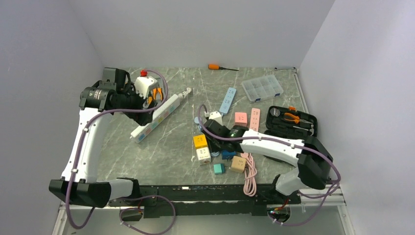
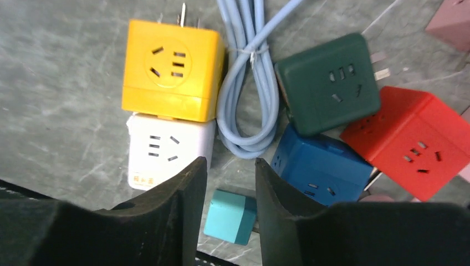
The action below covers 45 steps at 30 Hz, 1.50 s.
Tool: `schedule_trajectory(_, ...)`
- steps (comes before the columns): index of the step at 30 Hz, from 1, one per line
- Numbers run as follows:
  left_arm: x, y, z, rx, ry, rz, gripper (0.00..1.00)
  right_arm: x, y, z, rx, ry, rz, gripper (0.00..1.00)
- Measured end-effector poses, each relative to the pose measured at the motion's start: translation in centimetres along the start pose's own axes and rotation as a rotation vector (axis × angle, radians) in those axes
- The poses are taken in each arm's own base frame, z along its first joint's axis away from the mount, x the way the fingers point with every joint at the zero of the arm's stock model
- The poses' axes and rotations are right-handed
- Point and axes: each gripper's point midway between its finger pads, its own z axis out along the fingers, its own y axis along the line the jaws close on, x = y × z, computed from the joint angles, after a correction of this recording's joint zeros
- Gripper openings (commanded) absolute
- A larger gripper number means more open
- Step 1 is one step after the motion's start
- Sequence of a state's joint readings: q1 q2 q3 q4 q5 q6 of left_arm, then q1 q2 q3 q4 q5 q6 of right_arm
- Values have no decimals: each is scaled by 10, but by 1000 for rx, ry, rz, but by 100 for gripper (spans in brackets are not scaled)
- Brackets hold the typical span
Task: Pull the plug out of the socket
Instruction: Move the socket to the center of the board.
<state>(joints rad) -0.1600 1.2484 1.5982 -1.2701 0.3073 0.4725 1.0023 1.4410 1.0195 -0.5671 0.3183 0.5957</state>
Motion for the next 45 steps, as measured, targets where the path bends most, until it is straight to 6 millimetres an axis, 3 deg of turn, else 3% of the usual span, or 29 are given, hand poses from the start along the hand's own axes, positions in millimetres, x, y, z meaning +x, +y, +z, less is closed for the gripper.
schedule_trajectory(3, 27, 19, 15, -34, 68, -104, 99, 17, 2, 10, 26, 39, -25, 36)
schedule_trajectory(8, 46, 39, 25, -99, 89, -182, 99, 20, 2, 15, 44, 44, -25, 32)
schedule_trajectory(21, 48, 33, 17, -136, 27, -179, 99, 72, 36, 42, 52, 144, -181, 31)
schedule_trajectory(27, 49, 31, 15, -143, 13, -174, 99, 64, 91, 50, -27, 130, -252, 33)
schedule_trajectory(30, 53, 29, 16, -141, 19, -176, 99, 56, 122, 56, -77, 118, -283, 44)
schedule_trajectory(35, 56, 31, 10, -168, 25, -157, 99, 47, 164, 67, -157, 108, -337, 53)
schedule_trajectory(38, 59, 32, 0, -186, 22, -157, 99, 43, 174, 68, -185, 105, -368, 59)
schedule_trajectory(41, 57, 39, -15, -213, 3, -178, 99, 36, 174, 64, -215, 103, -385, 72)
schedule_trajectory(45, 47, 48, -30, -235, -45, -205, 99, 9, 157, 49, -266, 66, -364, 85)
